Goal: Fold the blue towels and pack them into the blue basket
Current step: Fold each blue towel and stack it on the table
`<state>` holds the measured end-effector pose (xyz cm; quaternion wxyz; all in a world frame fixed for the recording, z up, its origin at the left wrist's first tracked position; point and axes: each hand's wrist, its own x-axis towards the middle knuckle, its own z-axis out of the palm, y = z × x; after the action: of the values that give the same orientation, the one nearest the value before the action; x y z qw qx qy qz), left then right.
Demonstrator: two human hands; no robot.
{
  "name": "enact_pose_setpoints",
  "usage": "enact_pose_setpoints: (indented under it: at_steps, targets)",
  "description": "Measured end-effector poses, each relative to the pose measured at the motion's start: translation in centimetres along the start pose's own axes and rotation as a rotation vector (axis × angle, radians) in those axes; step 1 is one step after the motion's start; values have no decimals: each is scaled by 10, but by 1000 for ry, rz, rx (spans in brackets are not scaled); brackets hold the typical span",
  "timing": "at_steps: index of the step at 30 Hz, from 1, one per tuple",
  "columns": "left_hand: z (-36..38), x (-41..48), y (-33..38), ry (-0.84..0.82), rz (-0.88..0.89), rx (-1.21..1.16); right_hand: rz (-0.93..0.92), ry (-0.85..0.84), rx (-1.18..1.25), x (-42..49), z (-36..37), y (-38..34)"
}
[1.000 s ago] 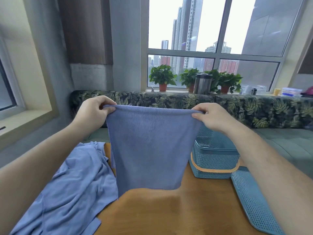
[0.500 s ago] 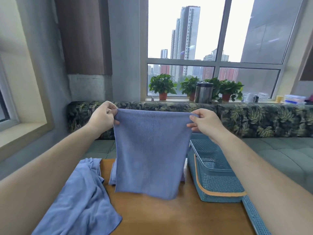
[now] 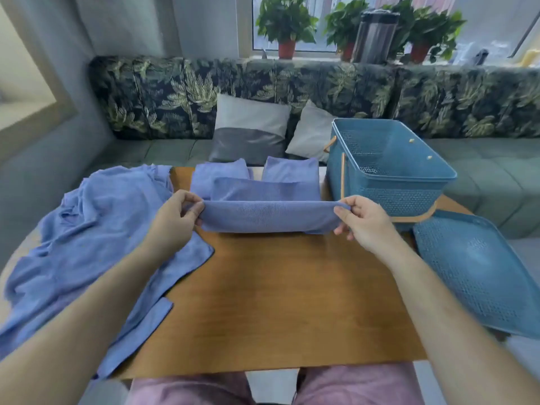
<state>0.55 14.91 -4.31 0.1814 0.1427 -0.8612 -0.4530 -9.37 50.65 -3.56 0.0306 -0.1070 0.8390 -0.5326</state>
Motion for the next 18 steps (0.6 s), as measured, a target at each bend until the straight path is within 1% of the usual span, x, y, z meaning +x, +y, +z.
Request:
enact_pose_setpoints:
  at_steps: [3, 6, 18]
  targets:
    - [22, -29, -36, -44, -45, 19, 82, -20, 21, -26, 18, 46]
    - [38, -46, -54, -54, -88, -12, 126, -7, 10, -44, 28, 69]
    - [51, -53, -74, 12, -151, 49, 106, 26, -10, -58, 36, 86]
